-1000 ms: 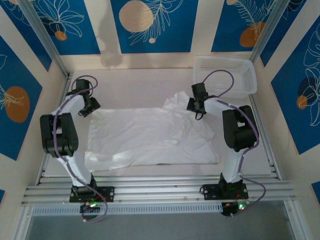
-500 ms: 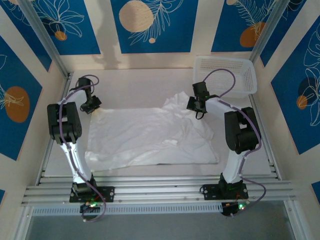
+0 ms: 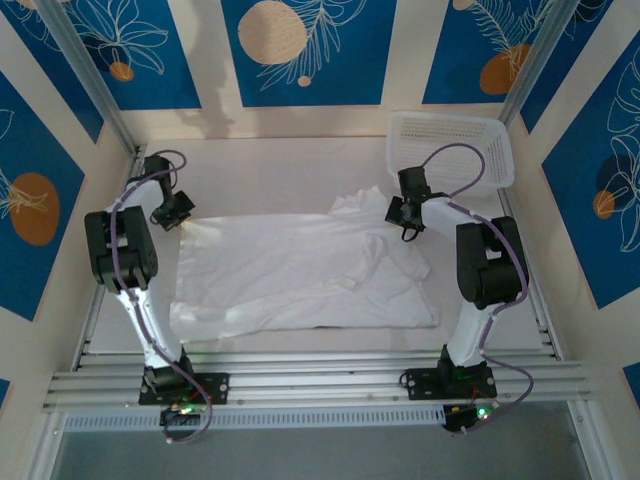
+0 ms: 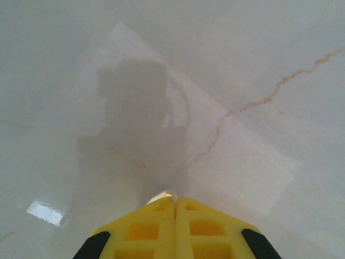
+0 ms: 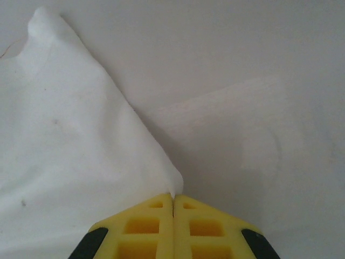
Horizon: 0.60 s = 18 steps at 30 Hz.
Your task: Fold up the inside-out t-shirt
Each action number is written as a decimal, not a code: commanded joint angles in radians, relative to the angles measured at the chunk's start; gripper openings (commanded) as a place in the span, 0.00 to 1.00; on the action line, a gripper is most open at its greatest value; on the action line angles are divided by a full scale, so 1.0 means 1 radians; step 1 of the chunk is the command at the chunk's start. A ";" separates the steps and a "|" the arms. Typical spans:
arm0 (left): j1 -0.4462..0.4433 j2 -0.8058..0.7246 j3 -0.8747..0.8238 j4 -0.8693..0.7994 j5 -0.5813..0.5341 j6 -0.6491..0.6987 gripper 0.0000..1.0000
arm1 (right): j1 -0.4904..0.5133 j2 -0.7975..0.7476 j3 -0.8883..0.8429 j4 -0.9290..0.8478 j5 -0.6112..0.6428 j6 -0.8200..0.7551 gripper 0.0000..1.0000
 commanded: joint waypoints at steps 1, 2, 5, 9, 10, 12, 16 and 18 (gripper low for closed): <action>0.009 -0.077 -0.038 0.000 0.043 0.012 0.00 | -0.002 -0.022 0.018 -0.009 0.028 0.009 0.00; 0.008 -0.091 -0.044 0.000 0.051 0.011 0.00 | -0.002 -0.027 0.021 -0.011 0.024 0.006 0.00; 0.007 -0.157 -0.078 -0.006 0.060 0.005 0.00 | -0.002 -0.058 0.032 -0.037 0.021 0.004 0.00; 0.009 -0.297 -0.186 -0.011 0.047 -0.009 0.00 | -0.022 -0.151 -0.023 -0.039 0.017 0.034 0.00; 0.009 -0.340 -0.227 -0.008 0.047 -0.011 0.00 | -0.028 -0.181 -0.050 -0.039 0.014 0.047 0.00; 0.009 -0.421 -0.318 0.011 0.048 -0.023 0.00 | -0.030 -0.232 -0.117 -0.018 0.003 0.070 0.00; 0.009 -0.543 -0.493 0.046 0.028 -0.046 0.00 | -0.039 -0.267 -0.253 0.011 -0.006 0.106 0.00; 0.010 -0.575 -0.549 0.058 0.002 -0.045 0.00 | -0.050 -0.262 -0.277 0.009 -0.022 0.108 0.00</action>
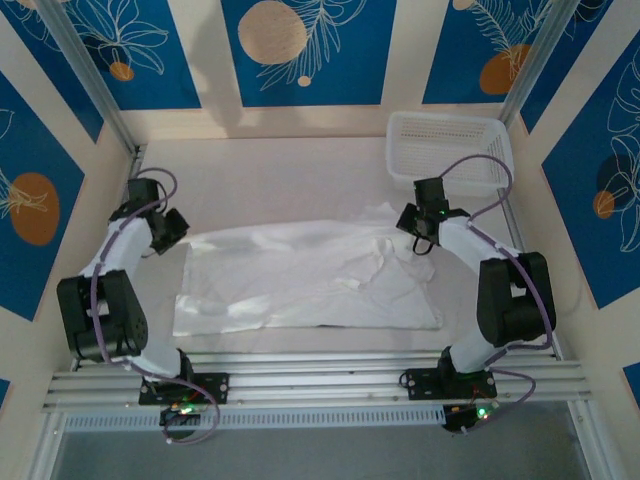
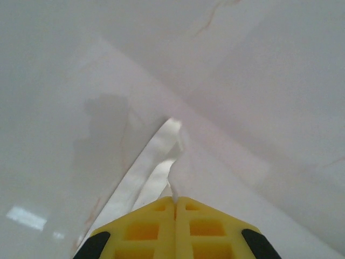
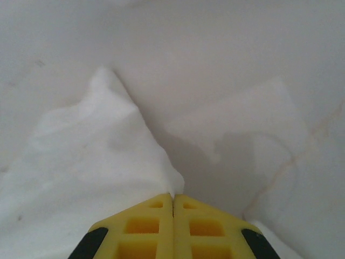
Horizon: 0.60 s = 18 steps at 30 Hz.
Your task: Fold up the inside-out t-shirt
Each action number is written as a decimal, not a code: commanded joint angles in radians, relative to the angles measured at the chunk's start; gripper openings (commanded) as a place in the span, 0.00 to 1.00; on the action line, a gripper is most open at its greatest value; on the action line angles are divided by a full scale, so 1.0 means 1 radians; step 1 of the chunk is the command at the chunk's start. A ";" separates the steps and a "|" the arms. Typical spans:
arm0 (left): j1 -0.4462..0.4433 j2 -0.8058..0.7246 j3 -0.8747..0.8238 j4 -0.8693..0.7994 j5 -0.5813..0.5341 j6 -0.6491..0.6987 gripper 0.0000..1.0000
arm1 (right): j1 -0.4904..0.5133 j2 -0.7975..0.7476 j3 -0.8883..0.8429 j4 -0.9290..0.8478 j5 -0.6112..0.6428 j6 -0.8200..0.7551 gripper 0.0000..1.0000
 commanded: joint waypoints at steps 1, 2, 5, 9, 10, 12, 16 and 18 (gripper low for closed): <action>0.012 -0.033 -0.087 0.020 -0.046 -0.015 0.00 | -0.020 0.013 -0.047 -0.009 -0.019 0.032 0.00; 0.013 -0.037 -0.094 0.021 -0.048 -0.010 0.00 | -0.022 0.011 -0.042 -0.016 -0.022 0.027 0.00; 0.013 -0.039 -0.081 0.020 -0.011 0.012 0.00 | -0.022 -0.016 -0.014 -0.051 -0.017 0.015 0.00; 0.014 -0.057 -0.057 0.020 0.017 0.017 0.00 | -0.021 -0.093 0.002 -0.082 -0.025 0.011 0.00; 0.013 -0.061 -0.054 0.019 0.016 0.021 0.00 | -0.020 -0.113 -0.007 -0.088 -0.029 0.014 0.00; 0.013 -0.061 -0.053 0.015 -0.001 0.030 0.00 | -0.018 -0.148 -0.041 -0.090 -0.050 0.036 0.00; 0.014 -0.026 -0.073 0.015 -0.032 0.029 0.00 | 0.013 -0.161 -0.165 -0.062 -0.080 0.106 0.00; 0.014 -0.010 -0.095 0.032 -0.023 0.021 0.00 | 0.020 -0.149 -0.218 -0.060 -0.064 0.150 0.00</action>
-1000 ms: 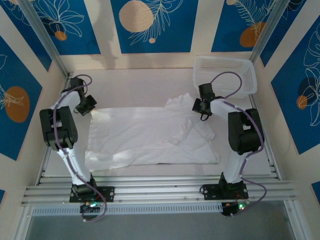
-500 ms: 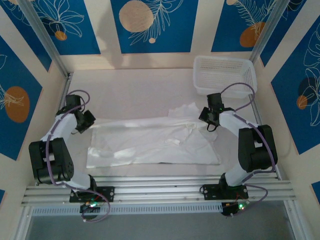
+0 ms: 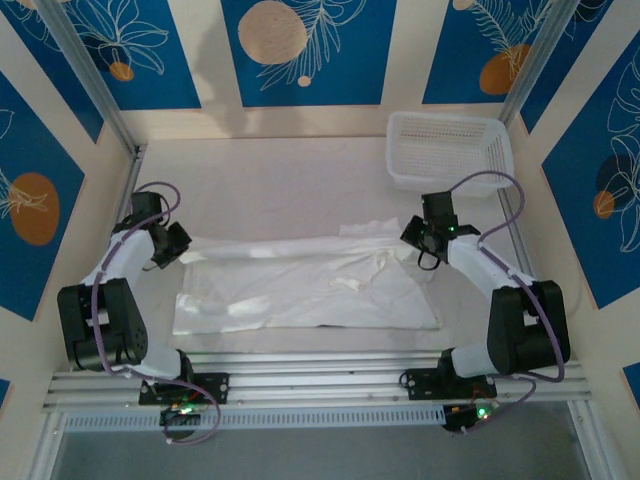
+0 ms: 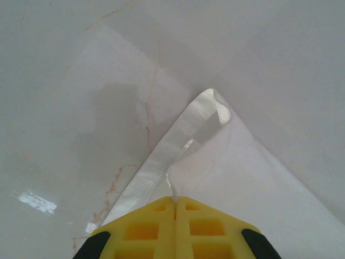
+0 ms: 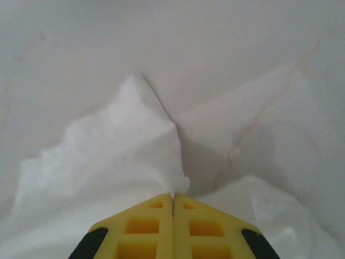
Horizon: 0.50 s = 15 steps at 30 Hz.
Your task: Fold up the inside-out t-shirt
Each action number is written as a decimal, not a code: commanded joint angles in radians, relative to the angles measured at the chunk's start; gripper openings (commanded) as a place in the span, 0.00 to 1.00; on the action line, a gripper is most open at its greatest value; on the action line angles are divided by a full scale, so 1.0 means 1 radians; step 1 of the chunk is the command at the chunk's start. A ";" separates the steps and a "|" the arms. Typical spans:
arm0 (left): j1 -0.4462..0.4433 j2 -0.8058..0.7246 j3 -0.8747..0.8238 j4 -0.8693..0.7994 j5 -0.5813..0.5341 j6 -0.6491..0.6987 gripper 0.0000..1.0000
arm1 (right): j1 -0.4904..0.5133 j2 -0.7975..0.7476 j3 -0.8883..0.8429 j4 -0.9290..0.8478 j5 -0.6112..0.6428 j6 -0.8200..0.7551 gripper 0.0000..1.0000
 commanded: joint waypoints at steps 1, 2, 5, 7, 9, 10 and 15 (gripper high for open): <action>0.013 0.027 -0.027 0.030 -0.009 0.010 0.00 | 0.009 0.029 -0.096 -0.031 -0.007 0.098 0.02; 0.013 0.034 -0.036 0.042 -0.007 0.007 0.00 | 0.007 0.034 -0.109 -0.030 -0.009 0.109 0.04; 0.013 0.054 -0.052 0.061 -0.025 0.002 0.00 | 0.009 0.031 -0.102 -0.052 -0.018 0.089 0.20; 0.013 0.063 -0.055 0.070 -0.043 0.002 0.16 | 0.012 0.003 -0.073 -0.091 -0.009 0.059 0.33; 0.013 0.068 -0.052 0.070 -0.061 0.001 0.30 | 0.011 -0.046 -0.053 -0.119 0.010 0.039 0.44; 0.013 0.067 -0.050 0.067 -0.068 0.001 0.35 | 0.007 -0.074 -0.043 -0.129 0.015 0.029 0.44; 0.013 -0.002 -0.051 0.065 -0.032 0.002 0.50 | 0.003 -0.144 0.011 -0.126 0.013 -0.038 0.54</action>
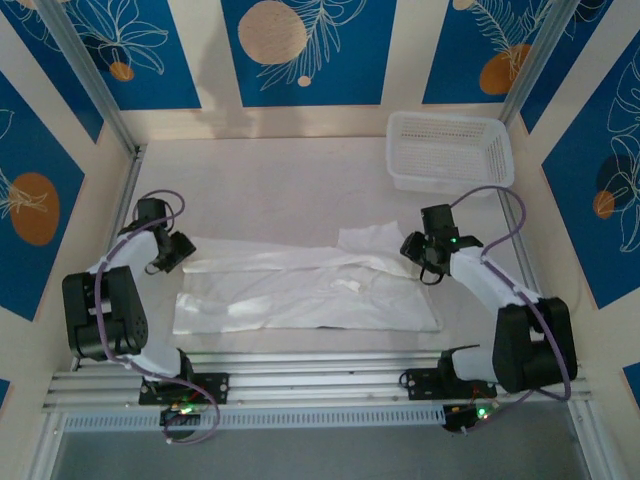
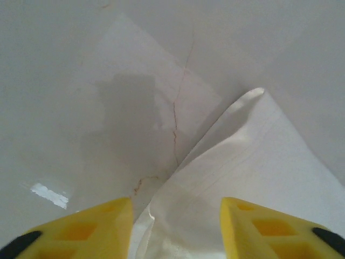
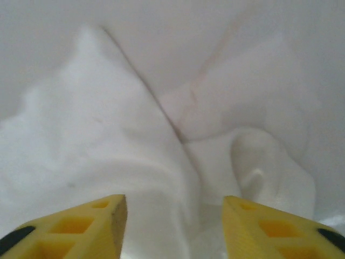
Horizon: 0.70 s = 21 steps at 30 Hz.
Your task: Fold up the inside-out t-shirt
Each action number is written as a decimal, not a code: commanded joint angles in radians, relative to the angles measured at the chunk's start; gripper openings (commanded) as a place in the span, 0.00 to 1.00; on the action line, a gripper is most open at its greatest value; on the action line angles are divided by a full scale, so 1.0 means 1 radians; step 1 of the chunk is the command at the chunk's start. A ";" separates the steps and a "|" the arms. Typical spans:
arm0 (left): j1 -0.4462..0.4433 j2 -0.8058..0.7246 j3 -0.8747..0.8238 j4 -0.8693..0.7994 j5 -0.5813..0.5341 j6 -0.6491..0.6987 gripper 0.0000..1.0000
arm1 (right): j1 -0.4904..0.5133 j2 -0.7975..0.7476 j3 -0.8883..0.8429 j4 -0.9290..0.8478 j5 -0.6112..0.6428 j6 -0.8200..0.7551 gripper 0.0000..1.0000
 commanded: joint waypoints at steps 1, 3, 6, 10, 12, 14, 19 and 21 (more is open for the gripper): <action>0.010 -0.078 -0.002 -0.003 0.021 0.003 0.51 | -0.005 -0.015 0.052 0.008 0.009 -0.067 0.57; 0.000 -0.136 -0.003 -0.006 0.071 -0.005 0.54 | -0.007 0.031 0.083 0.044 0.003 -0.094 0.62; -0.047 -0.247 -0.016 -0.009 0.126 -0.012 0.60 | -0.010 0.151 0.136 0.121 -0.010 -0.128 0.67; -0.125 -0.400 -0.065 -0.015 0.117 -0.023 0.64 | -0.002 0.338 0.248 0.164 0.004 -0.125 0.67; -0.156 -0.457 -0.095 -0.022 0.099 -0.028 0.66 | 0.004 0.423 0.303 0.168 0.015 -0.101 0.67; -0.175 -0.498 -0.121 -0.034 0.082 -0.030 0.67 | 0.011 0.494 0.360 0.152 0.023 -0.071 0.67; -0.181 -0.542 -0.167 -0.042 0.081 -0.034 0.67 | 0.045 0.619 0.434 0.125 0.086 -0.020 0.58; -0.180 -0.540 -0.166 -0.045 0.083 -0.033 0.67 | 0.049 0.651 0.443 0.116 0.086 -0.011 0.45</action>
